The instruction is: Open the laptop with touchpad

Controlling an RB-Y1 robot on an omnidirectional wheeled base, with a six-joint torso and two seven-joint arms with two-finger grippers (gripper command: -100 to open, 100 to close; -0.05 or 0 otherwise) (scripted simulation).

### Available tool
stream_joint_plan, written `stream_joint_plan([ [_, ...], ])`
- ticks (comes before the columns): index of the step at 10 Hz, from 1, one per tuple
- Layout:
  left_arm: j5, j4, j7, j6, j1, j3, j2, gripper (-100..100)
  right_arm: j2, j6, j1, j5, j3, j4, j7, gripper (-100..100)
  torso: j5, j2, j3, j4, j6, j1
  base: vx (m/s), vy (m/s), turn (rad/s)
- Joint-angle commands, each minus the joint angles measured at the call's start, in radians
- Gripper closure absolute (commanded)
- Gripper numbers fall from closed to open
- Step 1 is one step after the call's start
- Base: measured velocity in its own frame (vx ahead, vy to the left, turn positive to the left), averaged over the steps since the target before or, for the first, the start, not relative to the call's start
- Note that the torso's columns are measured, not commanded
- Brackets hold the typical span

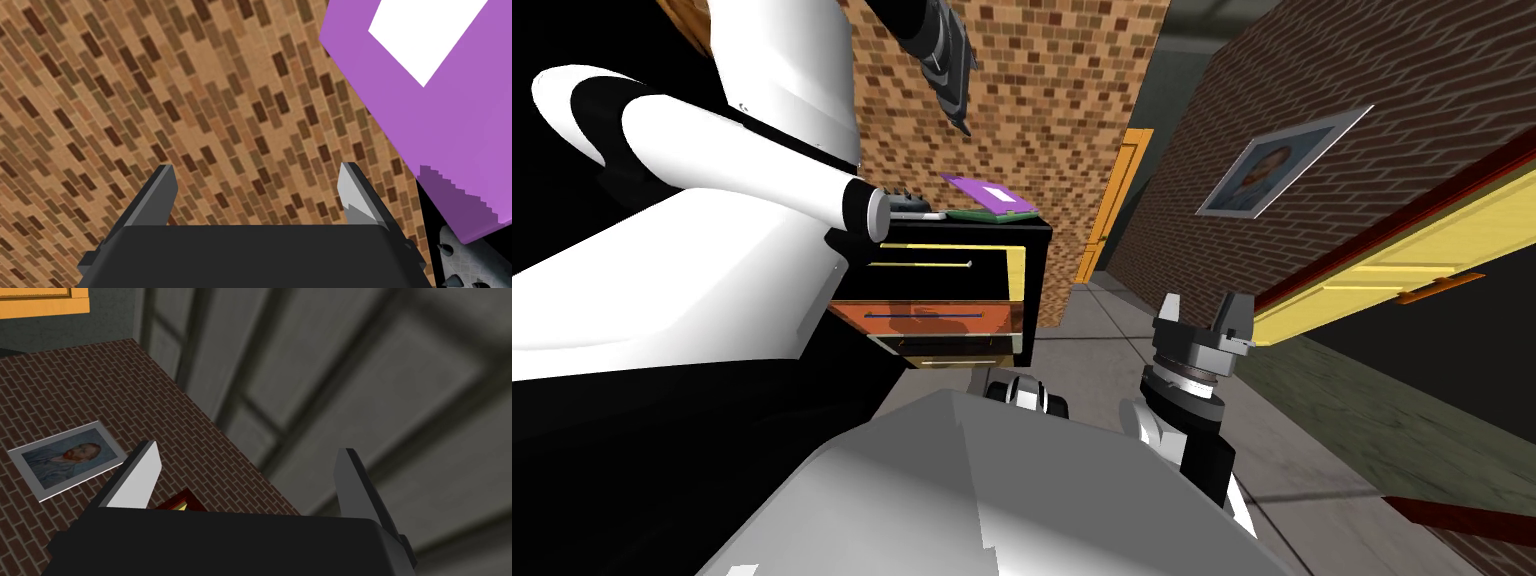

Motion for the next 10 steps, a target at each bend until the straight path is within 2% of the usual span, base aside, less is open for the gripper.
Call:
stream_joint_plan([
  [1,-0.015,-0.02,0.053,0.075,-0.067,-0.04,-0.014,-100,0.0,0.0,0.0,0.0,0.0,0.0,0.0,0,0.0,0.001,0.001,0.0,0.0,0.0,0.055,0.098,-0.088],
  [3,-0.026,-0.041,0.093,0.133,-0.115,-0.069,-0.021,-100,0.0,0.0,0.0,0.0,0.0,0.0,0.0,0,0.001,0.0,0.0,0.0,0.0,0.003,0.066,0.099,-0.07],
  [4,-0.022,-0.043,0.081,0.115,-0.097,-0.059,-0.016,-100,0.0,0.0,0.0,0.0,0.0,0.0,0.0,0,0.001,-0.001,-0.001,0.0,0.0,0.003,0.027,0.042,-0.015],
  [5,-0.022,-0.044,0.085,0.122,-0.1,-0.06,-0.017,0,0.0,0.0,0.0,0.0,0.0,0.0,0.0,0,0.001,0.0,0.0,0.0,0.0,0.001,0.004,0.008,0.004],
  [10,-0.022,-0.044,0.085,0.122,-0.099,-0.06,-0.017,0,0.0,0.0,0.0,0.0,0.0,0.0,0.0,0,0.001,-0.001,0.0,0.0,0.0,0.003,0.0,0.0,0.0],
])
